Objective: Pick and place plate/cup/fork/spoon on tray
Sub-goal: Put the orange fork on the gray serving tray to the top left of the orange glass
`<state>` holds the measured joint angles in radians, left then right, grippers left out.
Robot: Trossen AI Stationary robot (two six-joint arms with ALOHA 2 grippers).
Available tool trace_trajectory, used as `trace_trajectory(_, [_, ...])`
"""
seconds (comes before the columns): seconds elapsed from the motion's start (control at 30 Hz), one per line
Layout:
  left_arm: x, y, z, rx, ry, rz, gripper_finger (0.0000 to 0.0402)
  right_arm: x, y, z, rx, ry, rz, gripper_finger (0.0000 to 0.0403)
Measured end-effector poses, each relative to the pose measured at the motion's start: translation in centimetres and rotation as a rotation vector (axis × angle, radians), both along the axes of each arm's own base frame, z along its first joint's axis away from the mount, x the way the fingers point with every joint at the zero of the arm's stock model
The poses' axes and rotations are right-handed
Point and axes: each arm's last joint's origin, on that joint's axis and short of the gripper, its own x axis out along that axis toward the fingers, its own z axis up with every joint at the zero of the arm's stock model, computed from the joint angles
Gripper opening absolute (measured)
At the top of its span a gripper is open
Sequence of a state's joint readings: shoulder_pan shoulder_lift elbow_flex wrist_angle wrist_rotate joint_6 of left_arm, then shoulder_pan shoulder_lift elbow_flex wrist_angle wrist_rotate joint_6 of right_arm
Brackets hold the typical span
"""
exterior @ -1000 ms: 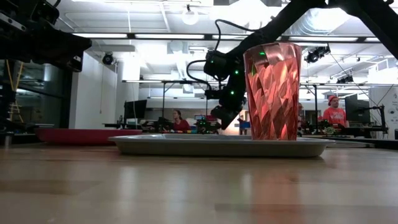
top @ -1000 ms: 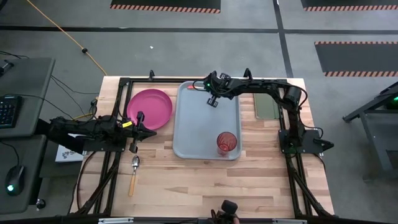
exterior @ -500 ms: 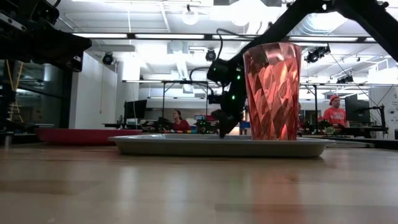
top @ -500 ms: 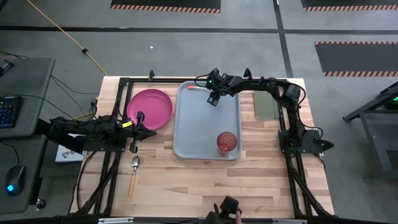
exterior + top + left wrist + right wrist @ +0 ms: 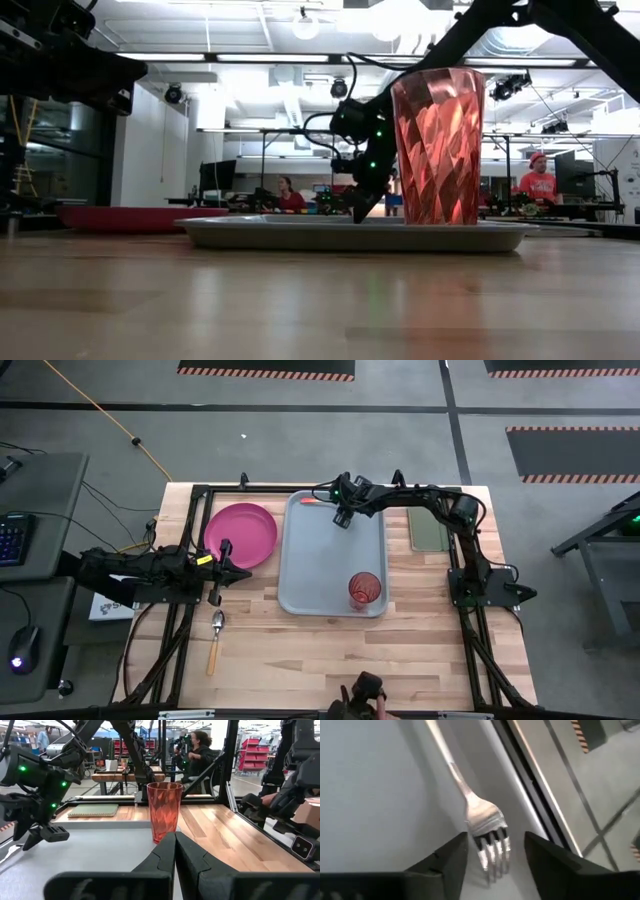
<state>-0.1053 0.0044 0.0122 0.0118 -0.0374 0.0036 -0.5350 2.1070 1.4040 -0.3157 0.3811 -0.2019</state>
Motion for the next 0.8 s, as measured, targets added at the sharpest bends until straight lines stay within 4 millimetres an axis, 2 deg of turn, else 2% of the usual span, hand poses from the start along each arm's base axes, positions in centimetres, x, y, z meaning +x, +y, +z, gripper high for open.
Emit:
trace_trajectory(0.27, [0.0, 0.0, 0.0, 0.0, 0.0, 0.0, 0.0001, 0.0, 0.0, -0.1, 0.0, 0.005, 0.007, 0.0015])
trace_trajectory(0.43, [0.0, 0.0, 0.0, 0.0, 0.0, 0.0, 0.0001, -0.1, 0.5, 0.2, 0.024, 0.019, 0.023, 0.0009])
trace_trajectory(0.7, [0.0, 0.0, 0.0, 0.0, 0.0, 0.0, 0.0001, -1.8, 1.4, 4.6, 0.195, -0.057, 0.139, 0.0002])
trace_trajectory(0.8, [0.0, 0.0, 0.0, 0.0, 0.0, 0.0, 0.0001, -2.9, 1.6, 5.6, 0.357, -0.087, 0.226, 0.0001])
